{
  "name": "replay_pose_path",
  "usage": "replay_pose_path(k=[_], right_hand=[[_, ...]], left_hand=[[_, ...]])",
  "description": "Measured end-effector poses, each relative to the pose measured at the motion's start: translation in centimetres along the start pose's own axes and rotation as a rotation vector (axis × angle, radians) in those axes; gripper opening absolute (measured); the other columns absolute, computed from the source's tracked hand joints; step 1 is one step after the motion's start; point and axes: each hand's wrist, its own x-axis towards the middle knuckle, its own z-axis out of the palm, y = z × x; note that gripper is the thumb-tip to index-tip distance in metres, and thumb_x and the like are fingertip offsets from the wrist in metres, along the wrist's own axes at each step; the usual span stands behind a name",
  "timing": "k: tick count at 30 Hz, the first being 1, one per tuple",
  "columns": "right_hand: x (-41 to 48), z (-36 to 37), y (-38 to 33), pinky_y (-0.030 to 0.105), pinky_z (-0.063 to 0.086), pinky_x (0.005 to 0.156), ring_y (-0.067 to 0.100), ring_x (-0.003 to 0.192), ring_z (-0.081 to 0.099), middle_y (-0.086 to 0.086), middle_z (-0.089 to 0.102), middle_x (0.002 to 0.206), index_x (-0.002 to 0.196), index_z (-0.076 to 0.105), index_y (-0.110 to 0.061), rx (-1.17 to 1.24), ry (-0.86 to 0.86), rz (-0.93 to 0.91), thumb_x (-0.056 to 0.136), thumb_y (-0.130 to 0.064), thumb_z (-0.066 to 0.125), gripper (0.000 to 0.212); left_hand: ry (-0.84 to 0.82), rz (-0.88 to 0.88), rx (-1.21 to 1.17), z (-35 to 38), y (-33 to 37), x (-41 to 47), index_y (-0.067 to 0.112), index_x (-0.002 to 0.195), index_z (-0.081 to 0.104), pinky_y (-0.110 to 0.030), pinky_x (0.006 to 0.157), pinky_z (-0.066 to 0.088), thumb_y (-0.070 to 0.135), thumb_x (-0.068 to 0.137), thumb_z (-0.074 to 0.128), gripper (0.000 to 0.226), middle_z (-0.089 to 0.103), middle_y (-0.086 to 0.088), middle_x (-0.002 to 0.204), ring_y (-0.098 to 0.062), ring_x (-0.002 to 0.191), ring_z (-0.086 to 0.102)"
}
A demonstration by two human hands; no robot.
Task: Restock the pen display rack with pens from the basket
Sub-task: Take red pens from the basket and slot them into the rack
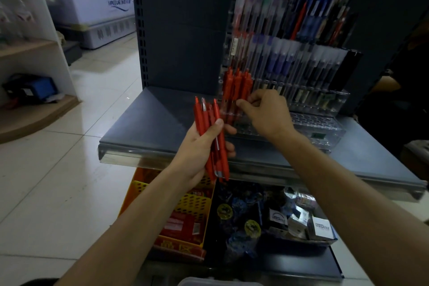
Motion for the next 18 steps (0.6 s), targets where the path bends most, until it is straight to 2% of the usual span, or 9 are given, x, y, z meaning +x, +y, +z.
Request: replay_pose_path(k=[4, 7, 10, 12, 15, 18], right_hand=[[-1.8, -0.2, 0.9, 0.035, 0.056, 0.072, 0.019, 0.076, 0.064, 0.003, 0.066, 0.081, 0.094, 0.065, -0.016, 0.163, -0.069, 0.011, 0.092, -0.035, 0.065, 0.02], [-4.0, -0.5, 1.8, 0.04, 0.058, 0.068, 0.022, 0.07, 0.064, 0.006, 0.066, 0.078, 0.09, 0.063, -0.018, 0.331, -0.058, 0.025, 0.096, -0.035, 0.057, 0.018], [-5.5, -0.5, 1.9, 0.033, 0.053, 0.061, 0.013, 0.063, 0.059, 0.002, 0.064, 0.073, 0.083, 0.065, -0.02, 0.365, -0.177, -0.012, 0.097, -0.034, 0.054, 0.023], [-6.0, -0.7, 1.4, 0.034, 0.052, 0.061, 0.012, 0.063, 0.059, -0.002, 0.065, 0.072, 0.082, 0.067, -0.021, 0.381, -0.234, -0.044, 0.097, -0.034, 0.054, 0.023], [-6.4, -1.0, 0.8, 0.033, 0.051, 0.063, 0.011, 0.063, 0.058, -0.007, 0.065, 0.068, 0.093, 0.069, -0.019, 0.436, -0.26, -0.072, 0.096, -0.03, 0.058, 0.015], [-6.6, -1.5, 0.5, 0.022, 0.049, 0.059, 0.007, 0.058, 0.059, 0.0, 0.062, 0.063, 0.108, 0.069, -0.013, 0.546, -0.289, -0.052, 0.096, -0.02, 0.058, 0.017]], left_hand=[[0.019, -0.019, 0.045, 0.2, 0.0, -0.4, 0.012, 0.093, 0.057, -0.028, 0.055, 0.051, 0.026, 0.101, 0.046, 0.02, 0.059, -0.002, 0.072, -0.011, 0.053, 0.054], [-0.039, -0.036, 0.031, 0.3, 0.0, -0.5, 0.01, 0.097, 0.054, -0.025, 0.053, 0.049, 0.023, 0.102, 0.044, 0.017, 0.056, 0.001, 0.072, -0.01, 0.054, 0.052], [-0.089, -0.031, 0.062, 0.4, -0.3, -0.5, 0.01, 0.109, 0.055, -0.025, 0.057, 0.05, 0.019, 0.101, 0.044, 0.016, 0.057, 0.002, 0.075, -0.011, 0.058, 0.053], [-0.111, -0.008, 0.108, 0.4, -0.5, -0.6, 0.009, 0.106, 0.057, -0.025, 0.06, 0.05, 0.019, 0.101, 0.046, 0.016, 0.059, 0.003, 0.074, -0.012, 0.061, 0.055], [-0.118, 0.03, 0.238, 0.4, -0.6, -0.8, 0.008, 0.097, 0.06, -0.023, 0.06, 0.05, 0.024, 0.099, 0.049, 0.019, 0.062, 0.002, 0.067, -0.014, 0.062, 0.059], [-0.129, 0.017, 0.306, 0.4, -0.7, -1.0, 0.008, 0.09, 0.063, -0.024, 0.058, 0.048, 0.026, 0.099, 0.05, 0.024, 0.062, 0.001, 0.062, -0.013, 0.058, 0.059]])
